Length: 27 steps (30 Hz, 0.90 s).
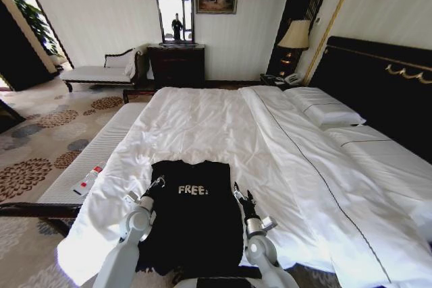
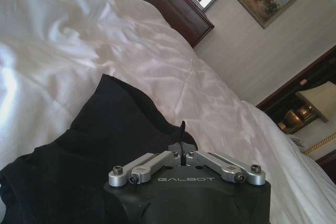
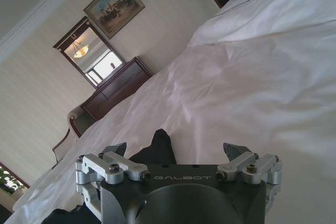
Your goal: Fold the clothes on the bed.
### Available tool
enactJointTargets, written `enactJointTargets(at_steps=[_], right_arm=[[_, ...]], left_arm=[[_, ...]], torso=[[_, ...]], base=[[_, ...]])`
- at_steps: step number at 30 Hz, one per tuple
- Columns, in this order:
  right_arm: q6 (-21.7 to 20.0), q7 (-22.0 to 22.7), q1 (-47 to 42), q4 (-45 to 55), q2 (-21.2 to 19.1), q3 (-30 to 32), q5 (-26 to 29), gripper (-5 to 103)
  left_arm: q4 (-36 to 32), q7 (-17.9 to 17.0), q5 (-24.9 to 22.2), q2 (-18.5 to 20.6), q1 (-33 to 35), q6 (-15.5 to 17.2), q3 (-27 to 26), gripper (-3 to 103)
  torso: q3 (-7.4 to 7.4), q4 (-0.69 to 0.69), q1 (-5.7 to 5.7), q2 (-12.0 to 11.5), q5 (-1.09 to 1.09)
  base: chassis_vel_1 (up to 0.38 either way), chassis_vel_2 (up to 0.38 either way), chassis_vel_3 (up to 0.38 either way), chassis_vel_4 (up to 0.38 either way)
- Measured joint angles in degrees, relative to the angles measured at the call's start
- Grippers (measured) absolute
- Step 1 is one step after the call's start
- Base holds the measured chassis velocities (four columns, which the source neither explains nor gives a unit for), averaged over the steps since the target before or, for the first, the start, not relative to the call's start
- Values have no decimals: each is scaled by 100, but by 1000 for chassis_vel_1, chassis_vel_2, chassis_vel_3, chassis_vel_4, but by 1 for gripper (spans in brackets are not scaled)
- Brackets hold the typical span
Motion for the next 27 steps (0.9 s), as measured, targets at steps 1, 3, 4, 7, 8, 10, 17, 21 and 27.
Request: enactJointTargets(at_steps=[1, 3, 4, 7, 8, 10, 17, 21, 27], right_arm=[[0, 11, 10, 0, 2, -1, 0, 100], [5, 34, 27, -2, 4, -2, 2, 100], [15, 57, 51, -14, 6, -2, 15, 100], [29, 83, 133, -73, -22, -10, 47, 100], [28, 94, 194, -115, -57, -25, 68, 100], [-17, 135, 346, -197, -134, -83, 124, 100], [-325, 153, 903, -619, -409, -254, 132, 100], [-548, 11, 1396, -1021, -755, -420, 133, 100], [-633, -643, 1975, -1552, -968, -580, 395, 100]], left_arm=[[-3, -1, 39, -42, 7, 7, 3, 0], [-15, -5, 81, -104, 9, 9, 2, 6], [-45, -9, 101, -158, 12, 15, -7, 11], [-167, -30, 92, -293, 52, 38, -91, 16], [-258, -41, 32, -362, 96, 49, -173, 22], [-464, -109, -156, -470, 197, 90, -386, 32], [-664, -360, -472, -402, 378, 102, -858, 54], [-430, -371, -137, -53, 686, 182, -1184, 70], [-470, -30, 10, 52, 1088, 187, -1549, 92]], torso=[[0, 0, 0, 0, 0], [0, 0, 0, 0, 0], [0, -1, 0, 0, -1], [0, -2, 0, 0, -1], [0, -1, 0, 0, -2], [0, -1, 0, 0, -1], [0, 1, 0, 0, 0], [0, 1, 0, 0, -2], [0, -1, 0, -1, -2]], base=[[0, 0, 0, 0], [0, 0, 0, 0], [0, 0, 0, 0], [0, 0, 0, 0], [0, 0, 0, 0], [0, 0, 0, 0], [0, 0, 0, 0], [0, 0, 0, 0], [0, 0, 0, 0]])
